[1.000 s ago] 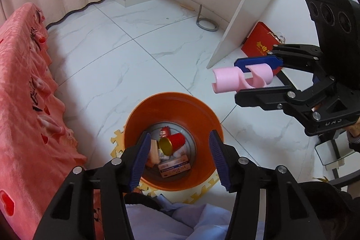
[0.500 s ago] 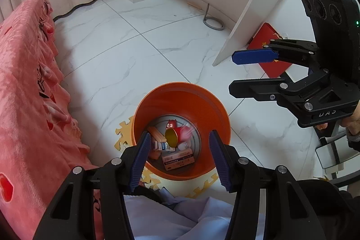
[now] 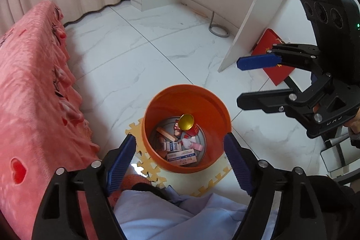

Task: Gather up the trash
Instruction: 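Open both tools to drop the wooden block and pink piece into the bin, then move both open tools back over the bed toward the purple cup and cloth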

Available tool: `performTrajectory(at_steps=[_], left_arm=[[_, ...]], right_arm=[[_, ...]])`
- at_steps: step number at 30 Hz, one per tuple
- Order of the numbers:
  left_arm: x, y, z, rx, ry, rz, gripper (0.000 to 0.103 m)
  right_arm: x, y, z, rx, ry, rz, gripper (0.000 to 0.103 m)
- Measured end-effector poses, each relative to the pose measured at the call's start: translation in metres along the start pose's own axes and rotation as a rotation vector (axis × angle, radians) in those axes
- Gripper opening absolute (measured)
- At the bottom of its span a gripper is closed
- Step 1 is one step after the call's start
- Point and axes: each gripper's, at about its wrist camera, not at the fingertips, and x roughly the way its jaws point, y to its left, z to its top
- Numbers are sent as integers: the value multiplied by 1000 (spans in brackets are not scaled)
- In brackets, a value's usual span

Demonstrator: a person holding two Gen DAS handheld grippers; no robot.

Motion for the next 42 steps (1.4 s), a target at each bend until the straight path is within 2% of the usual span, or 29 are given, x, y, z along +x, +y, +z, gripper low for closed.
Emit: performTrajectory(at_steps=[4, 6, 10, 12, 20, 24, 31, 32, 42], left_arm=[[-18, 2, -11, -6, -16, 41, 81], [-28, 4, -18, -16, -27, 62, 86], [-53, 10, -35, -63, -59, 95, 86], [-62, 12, -43, -84, -70, 112, 90], [-108, 19, -88, -207, -117, 175, 92], [-130, 20, -115, -253, -131, 229, 94], [-175, 37, -181, -385, -149, 332, 94], [-179, 40, -188, -399, -151, 338, 97], [-230, 83, -263, -596, -187, 439, 97]], right_arm=[[-5, 19, 2, -25, -2, 38, 76], [-8, 28, 3, -32, -7, 59, 76], [-16, 51, 6, -40, -25, 90, 88], [-18, 65, 7, -62, -25, 104, 88], [-13, 131, 13, -155, -12, 179, 89], [-6, 170, 15, -199, -8, 222, 93], [13, 246, 21, -311, 31, 303, 93], [16, 257, 22, -326, 36, 314, 93], [56, 361, 42, -467, 69, 408, 93]])
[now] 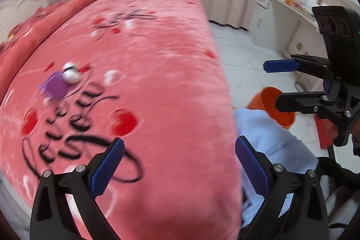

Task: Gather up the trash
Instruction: 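Move both open tools back over the bed toward the purple cup and cloth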

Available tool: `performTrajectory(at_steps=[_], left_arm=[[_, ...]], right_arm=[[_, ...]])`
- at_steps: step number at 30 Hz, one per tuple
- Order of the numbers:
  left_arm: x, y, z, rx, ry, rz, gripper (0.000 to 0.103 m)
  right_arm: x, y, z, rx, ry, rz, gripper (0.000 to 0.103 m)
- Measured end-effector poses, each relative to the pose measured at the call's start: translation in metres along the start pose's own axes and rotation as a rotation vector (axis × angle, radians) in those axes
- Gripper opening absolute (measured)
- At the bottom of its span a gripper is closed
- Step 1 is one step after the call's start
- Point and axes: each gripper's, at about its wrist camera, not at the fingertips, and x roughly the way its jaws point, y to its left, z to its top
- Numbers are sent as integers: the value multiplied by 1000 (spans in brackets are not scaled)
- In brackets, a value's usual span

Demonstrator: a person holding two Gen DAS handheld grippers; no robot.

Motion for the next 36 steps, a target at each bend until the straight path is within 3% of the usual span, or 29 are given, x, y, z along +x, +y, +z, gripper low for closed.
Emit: performTrajectory(at_steps=[6, 15, 29, 36], left_arm=[[-10, 60, -8, -83, -7, 58, 97], [1, 142, 9, -149, -7, 115, 97], [72, 242, 49, -181, 10, 138, 97], [98, 268, 60, -146, -25, 120, 97]], right_arm=[[47, 26, 46, -78, 21, 49, 93], [122, 37, 106, -132, 44, 81, 93], [251, 13, 177, -151, 68, 109, 93], [315, 1, 197, -142, 107, 130, 88]])
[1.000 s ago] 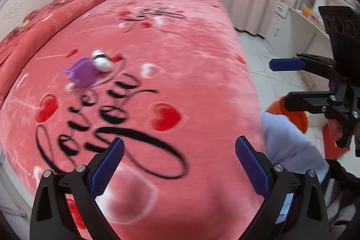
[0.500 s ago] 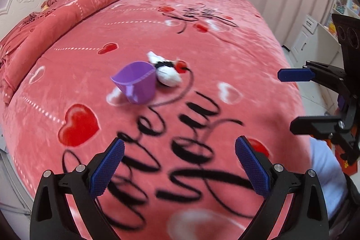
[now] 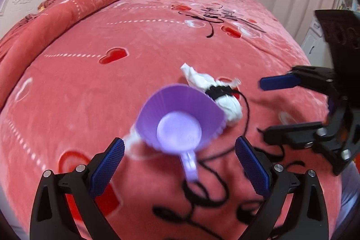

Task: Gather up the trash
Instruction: 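Move both open tools back over the bed toward the purple cup and cloth, then grasp the purple cup with the left tool while the right tool grasps the white cloth, then carry the purple cup and white cloth over the orange bin with both tools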

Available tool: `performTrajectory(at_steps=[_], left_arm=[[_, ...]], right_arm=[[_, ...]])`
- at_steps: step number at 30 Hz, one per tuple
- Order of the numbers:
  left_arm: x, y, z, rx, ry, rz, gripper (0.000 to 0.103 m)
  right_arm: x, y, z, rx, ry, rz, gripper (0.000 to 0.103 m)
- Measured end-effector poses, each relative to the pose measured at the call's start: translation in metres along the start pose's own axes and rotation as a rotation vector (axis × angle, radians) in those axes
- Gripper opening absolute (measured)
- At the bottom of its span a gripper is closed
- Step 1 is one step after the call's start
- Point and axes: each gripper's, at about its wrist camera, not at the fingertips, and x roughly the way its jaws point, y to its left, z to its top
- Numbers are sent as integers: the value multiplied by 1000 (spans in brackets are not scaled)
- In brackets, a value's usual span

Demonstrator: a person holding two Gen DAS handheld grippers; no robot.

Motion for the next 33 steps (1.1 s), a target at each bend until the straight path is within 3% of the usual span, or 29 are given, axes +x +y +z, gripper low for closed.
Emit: performTrajectory(at_steps=[4, 11, 13, 14, 15, 17, 25, 33], left_arm=[[16, 13, 4, 25, 2, 24, 97], [24, 27, 8, 6, -43, -21, 92], [26, 30, 7, -9, -47, -57, 82], [26, 31, 7, -15, -51, -83, 70], [26, 30, 8, -16, -53, -100, 64], [27, 26, 10, -5, -43, -77, 64], [-5, 7, 3, -4, -51, -89, 64], [-57, -33, -28, -4, -26, -75, 64]], right_arm=[[25, -7, 8, -3, 18, 15, 78], [44, -21, 19, 21, 37, 60, 60], [47, -22, 20, 30, 45, 88, 51], [48, -22, 21, 32, 50, 105, 51], [49, -20, 21, 22, 50, 102, 50], [46, -17, 20, 4, 43, 95, 47], [6, -11, 1, 41, 10, 96, 45], [-71, 24, -52, 30, 6, 76, 45]])
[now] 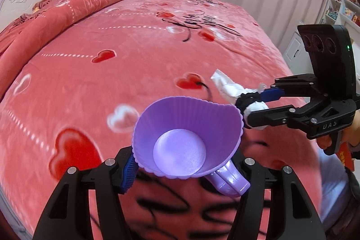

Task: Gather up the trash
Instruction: 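Carry the purple cup and white cloth over the orange bin with both tools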

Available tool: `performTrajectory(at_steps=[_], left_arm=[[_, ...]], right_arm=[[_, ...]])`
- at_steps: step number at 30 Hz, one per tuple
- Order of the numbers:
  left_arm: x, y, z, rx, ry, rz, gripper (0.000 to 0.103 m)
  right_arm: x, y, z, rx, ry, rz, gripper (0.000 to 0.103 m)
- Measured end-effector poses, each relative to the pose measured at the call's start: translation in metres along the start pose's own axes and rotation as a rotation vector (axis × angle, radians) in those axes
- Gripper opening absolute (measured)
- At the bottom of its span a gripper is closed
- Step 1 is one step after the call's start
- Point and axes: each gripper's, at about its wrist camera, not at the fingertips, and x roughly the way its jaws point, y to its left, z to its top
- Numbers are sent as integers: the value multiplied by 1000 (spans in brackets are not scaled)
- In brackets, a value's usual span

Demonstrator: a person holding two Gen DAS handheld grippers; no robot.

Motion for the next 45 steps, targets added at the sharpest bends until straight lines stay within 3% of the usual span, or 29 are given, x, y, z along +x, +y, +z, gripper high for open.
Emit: performTrajectory(at_steps=[14, 22, 35, 45], left_arm=[[-80, -120, -74, 23, 1, -42, 64], [-99, -186, -100, 74, -11, -80, 64], [-80, -288, -73, 275, -7, -169, 64], [-41, -378, -38, 471, 18, -290, 64]], right_arm=[[-120, 88, -123, 14, -50, -16, 45], [-176, 111, -180, 58, -118, -22, 45], [-268, 71, -246, 188, -249, -138, 45], [-353, 16, -306, 335, -349, -305, 45]])
